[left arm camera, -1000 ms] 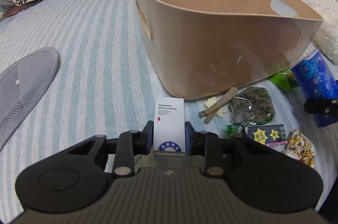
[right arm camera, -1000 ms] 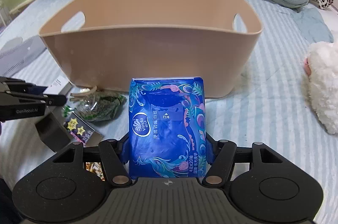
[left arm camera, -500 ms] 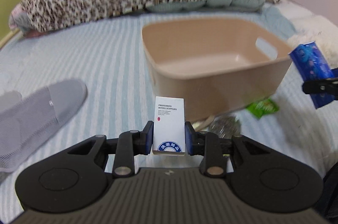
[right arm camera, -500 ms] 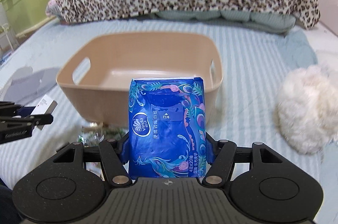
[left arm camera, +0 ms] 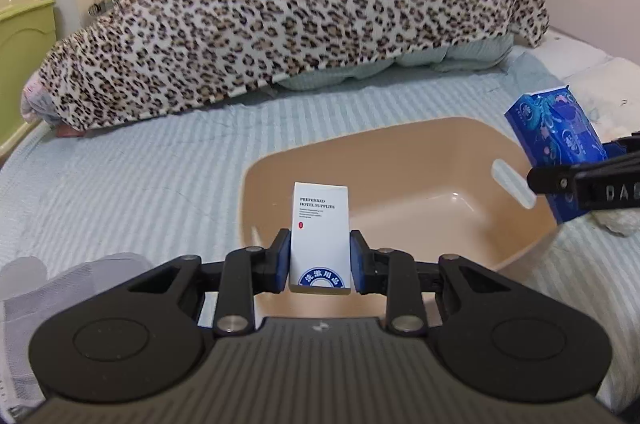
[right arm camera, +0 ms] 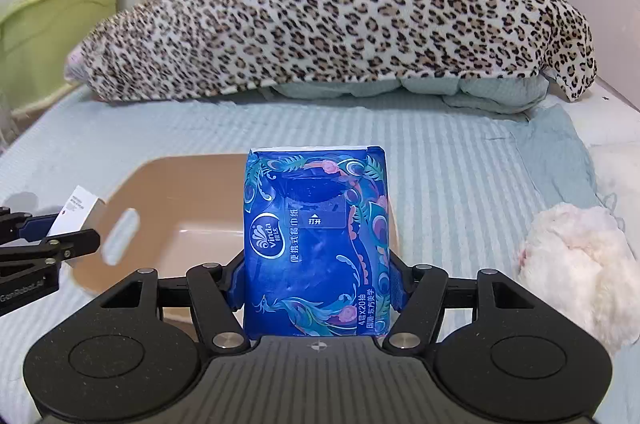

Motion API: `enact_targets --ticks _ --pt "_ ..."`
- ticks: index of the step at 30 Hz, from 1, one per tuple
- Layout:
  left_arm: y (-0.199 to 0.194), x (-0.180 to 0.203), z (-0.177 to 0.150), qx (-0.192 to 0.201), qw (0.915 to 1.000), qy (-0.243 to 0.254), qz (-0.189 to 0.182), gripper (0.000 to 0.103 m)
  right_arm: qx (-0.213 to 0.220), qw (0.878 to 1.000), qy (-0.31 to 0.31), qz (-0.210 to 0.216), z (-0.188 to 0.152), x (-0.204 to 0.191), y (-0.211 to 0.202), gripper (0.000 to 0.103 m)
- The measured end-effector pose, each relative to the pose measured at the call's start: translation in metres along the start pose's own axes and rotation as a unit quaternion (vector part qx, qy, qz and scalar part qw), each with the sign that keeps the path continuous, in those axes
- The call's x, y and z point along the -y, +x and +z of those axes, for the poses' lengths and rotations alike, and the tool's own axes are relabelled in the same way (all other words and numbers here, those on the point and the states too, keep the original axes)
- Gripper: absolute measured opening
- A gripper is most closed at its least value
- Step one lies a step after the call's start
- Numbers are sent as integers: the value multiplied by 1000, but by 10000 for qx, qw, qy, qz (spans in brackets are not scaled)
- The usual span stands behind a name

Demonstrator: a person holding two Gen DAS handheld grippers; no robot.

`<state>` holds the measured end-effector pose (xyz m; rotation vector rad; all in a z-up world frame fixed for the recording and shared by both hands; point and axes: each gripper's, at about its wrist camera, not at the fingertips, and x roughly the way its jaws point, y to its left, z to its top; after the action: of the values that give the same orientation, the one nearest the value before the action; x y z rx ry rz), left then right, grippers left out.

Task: Organize objects
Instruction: 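Carry both items over the beige basket and open both grippers inside, then withdraw both grippers from the basket toward the remaining items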

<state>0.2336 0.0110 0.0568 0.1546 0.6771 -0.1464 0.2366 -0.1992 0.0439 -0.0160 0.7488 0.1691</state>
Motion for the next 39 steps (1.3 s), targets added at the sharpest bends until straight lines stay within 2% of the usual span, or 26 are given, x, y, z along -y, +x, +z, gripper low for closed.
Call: enact_targets --ticks 6,13,14,15,16,17,18,23,29,31,39 --pt "48 23 -3 -342 9993 152 30 32 -423 9990 -142 -25 -7 -1 44 61" --pt "78 34 -7 -730 9973 73 56 33 -620 9978 -202 -117 -16 -7 63 62" --pt "78 34 -8 -753 9971 39 86 38 -630 9978 -196 -108 -17 -7 62 69" --pt "77 33 -8 -781 9969 -7 112 58 -588 9981 -180 -106 -17 -6 60 69" --pt "72 32 -8 -753 9971 -67 124 70 -532 9984 -171 -81 -16 -5 57 70" --pt "64 30 -8 -622 9979 -127 132 85 -454 9988 -168 -63 -15 -4 52 76" --pt "56 30 -7 -480 9986 -152 168 92 -383 9991 -169 -35 -15 -3 47 82" --pt "22 26 -4 -294 9990 -173 297 93 -131 9997 -199 14 -17 -2 20 103" --pt "-12 19 -17 -263 9987 -314 318 94 -33 9996 -286 57 -31 -7 -15 103" --pt "-20 18 -26 -282 9985 -317 357 97 -94 9994 -317 69 -38 -10 -22 103" --pt "-48 7 -64 -523 9973 -408 324 97 -480 9981 -350 136 -81 -21 -38 103"
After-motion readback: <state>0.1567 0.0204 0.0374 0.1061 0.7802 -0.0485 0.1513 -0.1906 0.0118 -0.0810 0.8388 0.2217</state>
